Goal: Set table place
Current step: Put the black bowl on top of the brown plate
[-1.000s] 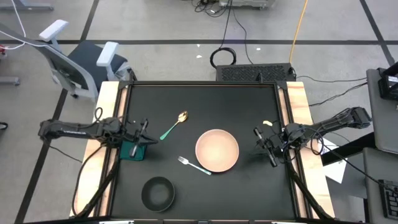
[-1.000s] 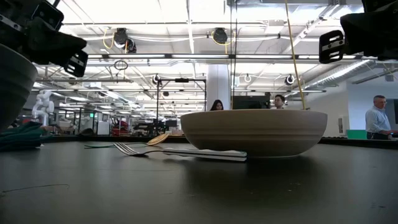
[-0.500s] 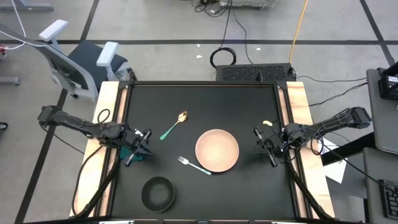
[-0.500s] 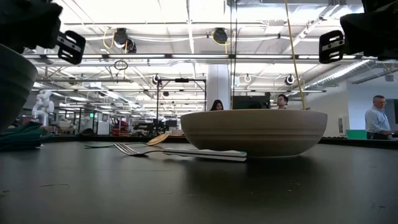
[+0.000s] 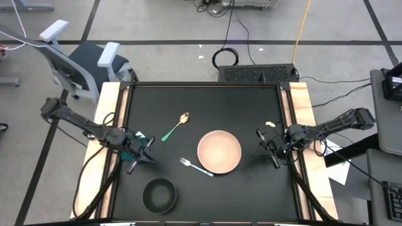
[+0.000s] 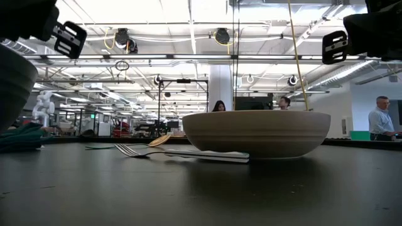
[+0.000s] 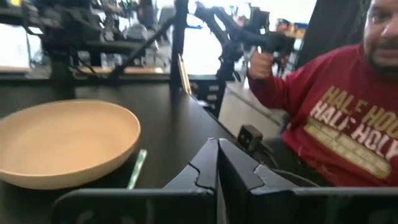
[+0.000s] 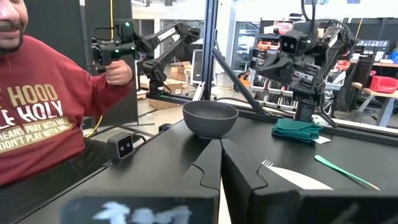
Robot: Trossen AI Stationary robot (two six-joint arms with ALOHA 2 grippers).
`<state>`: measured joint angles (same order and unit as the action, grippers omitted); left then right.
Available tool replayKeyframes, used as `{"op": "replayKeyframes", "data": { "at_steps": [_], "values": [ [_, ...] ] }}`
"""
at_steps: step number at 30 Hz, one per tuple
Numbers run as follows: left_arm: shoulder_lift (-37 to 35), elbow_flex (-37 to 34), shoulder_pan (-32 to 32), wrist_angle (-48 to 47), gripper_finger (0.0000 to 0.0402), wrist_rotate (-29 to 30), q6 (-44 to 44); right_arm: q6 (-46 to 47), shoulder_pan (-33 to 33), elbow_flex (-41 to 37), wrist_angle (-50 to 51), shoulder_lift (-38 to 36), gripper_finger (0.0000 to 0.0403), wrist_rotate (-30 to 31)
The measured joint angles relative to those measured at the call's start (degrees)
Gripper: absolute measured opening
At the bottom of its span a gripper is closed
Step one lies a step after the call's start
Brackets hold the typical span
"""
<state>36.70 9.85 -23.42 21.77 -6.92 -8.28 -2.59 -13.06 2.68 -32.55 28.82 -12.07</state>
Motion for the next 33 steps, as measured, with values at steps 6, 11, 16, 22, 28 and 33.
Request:
{"op": "replayKeyframes", "data": {
  "at_steps": [6, 11, 16, 22, 28, 33],
  "values": [
    [6.6, 8.5, -2.8, -10.7, 0.0015, 2.8, -2.0, 0.0, 0.0, 0.0, 1.3, 0.1, 0.0000, 0.0],
    [12.7, 14.7, -4.5, -17.6, 0.0015, 2.9, -4.5, 0.4, 0.0, 0.0, 1.2, 0.1, 0.0000, 0.0],
    [17.3, 19.4, -5.6, -23.2, 0.0015, 2.3, -8.6, 0.4, 0.0, 0.0, 1.1, 0.1, 0.0000, 0.2],
    [22.2, 25.6, -6.4, -32.4, 0.0015, 2.7, -18.0, 0.4, 0.0, 0.0, 1.1, 0.1, 0.0000, 0.3],
    [27.4, 32.4, -7.1, -45.6, 0.0014, 2.6, -26.4, 0.4, 0.0, 0.0, 1.1, 0.1, 0.0000, 0.3],
    [31.2, 35.4, -7.5, -49.9, 0.0014, -3.1, -33.5, 0.4, 0.0, 0.0, 1.1, 0.1, 0.0000, 0.4]
  ]
}}
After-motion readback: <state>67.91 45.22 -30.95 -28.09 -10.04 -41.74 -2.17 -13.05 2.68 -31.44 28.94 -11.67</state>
